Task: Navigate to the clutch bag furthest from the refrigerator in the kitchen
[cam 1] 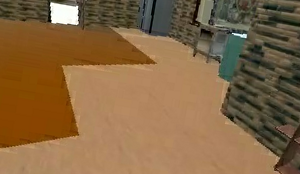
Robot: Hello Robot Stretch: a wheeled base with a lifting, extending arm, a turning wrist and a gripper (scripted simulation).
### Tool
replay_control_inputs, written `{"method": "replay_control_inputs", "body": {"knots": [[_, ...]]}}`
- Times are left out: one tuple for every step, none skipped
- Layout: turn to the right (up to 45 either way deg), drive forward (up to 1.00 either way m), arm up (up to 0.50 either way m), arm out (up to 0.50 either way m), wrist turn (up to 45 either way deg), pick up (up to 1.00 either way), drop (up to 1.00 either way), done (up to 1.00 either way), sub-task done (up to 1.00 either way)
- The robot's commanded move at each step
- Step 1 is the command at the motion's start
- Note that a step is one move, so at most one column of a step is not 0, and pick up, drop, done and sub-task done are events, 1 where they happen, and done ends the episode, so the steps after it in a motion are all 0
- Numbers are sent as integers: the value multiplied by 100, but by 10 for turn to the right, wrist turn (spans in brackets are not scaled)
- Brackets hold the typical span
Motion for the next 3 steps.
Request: {"method": "replay_control_inputs", "body": {"knots": [[-450, 0, 0, 0, 0, 0, 0, 0, 0], [-450, 0, 0, 0, 0, 0, 0, 0, 0], [-30, 0, 0, 0, 0, 0, 0, 0, 0]]}}
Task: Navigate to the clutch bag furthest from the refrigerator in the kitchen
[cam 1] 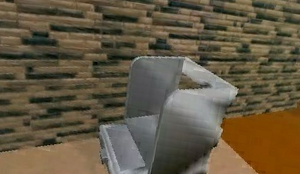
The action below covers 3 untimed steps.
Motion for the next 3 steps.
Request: {"method": "replay_control_inputs", "body": {"knots": [[0, 5, 0, 0, 0, 0, 0, 0, 0], [450, 0, 0, 0, 0, 0, 0, 0, 0], [360, 0, 0, 0, 0, 0, 0, 0, 0]]}}
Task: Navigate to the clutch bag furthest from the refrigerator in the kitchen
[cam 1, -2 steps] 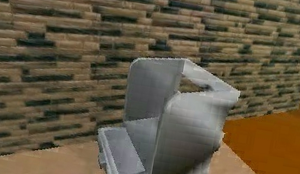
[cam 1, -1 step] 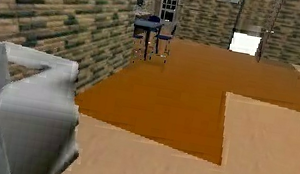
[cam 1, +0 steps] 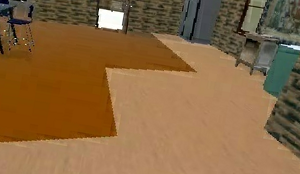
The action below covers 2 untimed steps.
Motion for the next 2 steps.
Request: {"method": "replay_control_inputs", "body": {"knots": [[0, 35, 0, 0, 0, 0, 0, 0, 0], [240, 0, 0, 0, 0, 0, 0, 0, 0]]}}
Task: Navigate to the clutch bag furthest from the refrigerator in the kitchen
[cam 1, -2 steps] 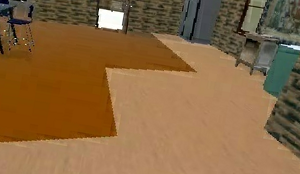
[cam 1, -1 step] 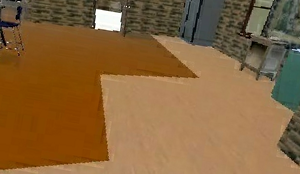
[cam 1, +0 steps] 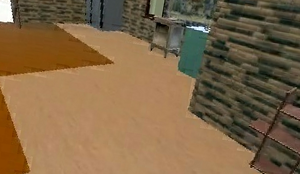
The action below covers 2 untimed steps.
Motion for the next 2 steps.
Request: {"method": "replay_control_inputs", "body": {"knots": [[0, 100, 0, 0, 0, 0, 0, 0, 0], [0, 100, 0, 0, 0, 0, 0, 0, 0]]}}
